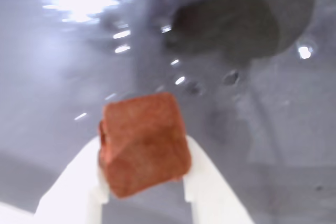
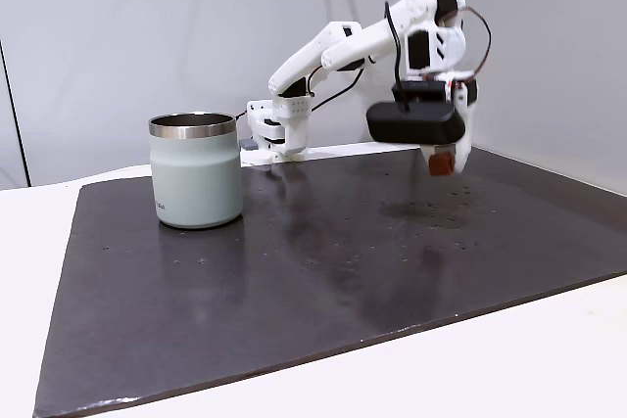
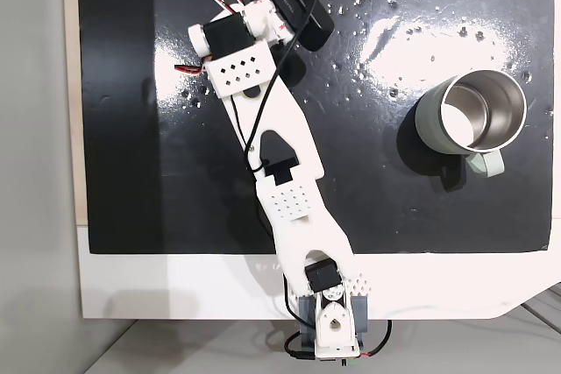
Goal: Grasp a cube and put it in the cup.
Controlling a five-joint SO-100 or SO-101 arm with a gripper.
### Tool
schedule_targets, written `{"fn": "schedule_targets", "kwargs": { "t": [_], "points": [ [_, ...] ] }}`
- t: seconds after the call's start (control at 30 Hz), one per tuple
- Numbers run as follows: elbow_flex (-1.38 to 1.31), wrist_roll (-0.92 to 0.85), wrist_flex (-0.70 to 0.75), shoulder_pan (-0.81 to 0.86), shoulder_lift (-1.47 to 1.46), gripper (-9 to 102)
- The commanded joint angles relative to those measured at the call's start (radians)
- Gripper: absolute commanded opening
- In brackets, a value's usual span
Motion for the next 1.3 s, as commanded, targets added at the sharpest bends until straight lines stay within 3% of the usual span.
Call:
{"fn": "schedule_targets", "kwargs": {
  "t": [0.0,0.27,0.77,1.27],
  "points": [
    [-0.017,0.011,0.009,0.031,0.183,1],
    [0.046,0.012,0.009,0.100,0.436,1],
    [0.158,0.071,0.009,0.229,0.655,1],
    [0.534,0.003,0.008,0.762,1.000,0]
  ]
}}
